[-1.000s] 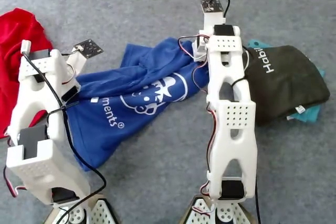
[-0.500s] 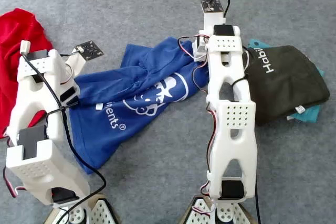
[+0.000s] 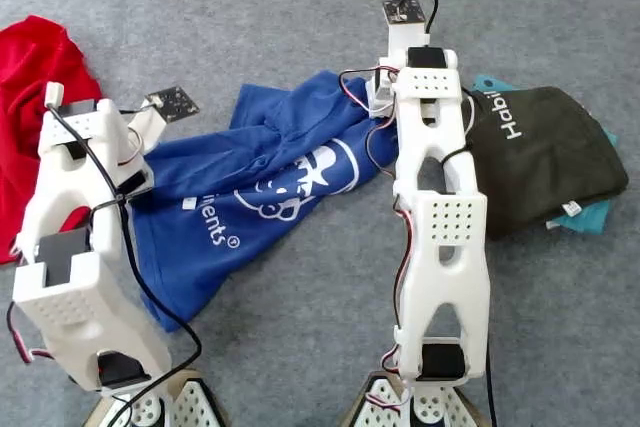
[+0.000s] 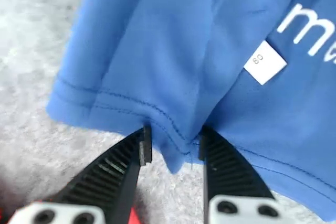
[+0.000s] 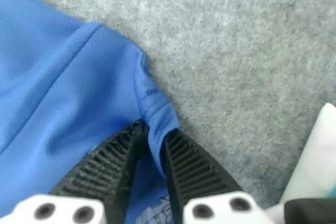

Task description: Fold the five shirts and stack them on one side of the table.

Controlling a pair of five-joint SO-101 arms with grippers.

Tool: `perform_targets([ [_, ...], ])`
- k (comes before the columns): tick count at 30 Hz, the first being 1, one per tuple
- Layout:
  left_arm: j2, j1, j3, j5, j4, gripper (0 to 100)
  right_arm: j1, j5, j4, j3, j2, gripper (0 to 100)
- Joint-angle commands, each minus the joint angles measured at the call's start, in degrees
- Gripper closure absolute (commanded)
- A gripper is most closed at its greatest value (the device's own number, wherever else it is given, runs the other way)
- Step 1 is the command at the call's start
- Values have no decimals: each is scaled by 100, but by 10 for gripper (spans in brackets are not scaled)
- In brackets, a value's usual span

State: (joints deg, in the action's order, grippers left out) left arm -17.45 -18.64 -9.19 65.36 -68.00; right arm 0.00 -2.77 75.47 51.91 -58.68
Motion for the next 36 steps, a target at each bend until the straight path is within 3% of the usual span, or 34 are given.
perform_targets([
  [1, -35, -57, 330, 44, 35, 845, -53, 44, -79, 171, 31, 984],
  [7, -53, -127, 822, -132, -35, 845, -53, 44, -79, 171, 31, 984],
  [12, -105, -101, 1244, -114, -563, 845, -53, 44, -79, 171, 31, 984],
  [21, -105, -110, 1279, -105, -624, 845, -53, 44, -79, 171, 31, 984],
  [25, -105, -136, 1182, 360, -712, 845, -53, 44, -79, 171, 31, 984],
  [36, -53, -101, 1455, 624, -747, 845, -53, 44, -79, 171, 31, 984],
])
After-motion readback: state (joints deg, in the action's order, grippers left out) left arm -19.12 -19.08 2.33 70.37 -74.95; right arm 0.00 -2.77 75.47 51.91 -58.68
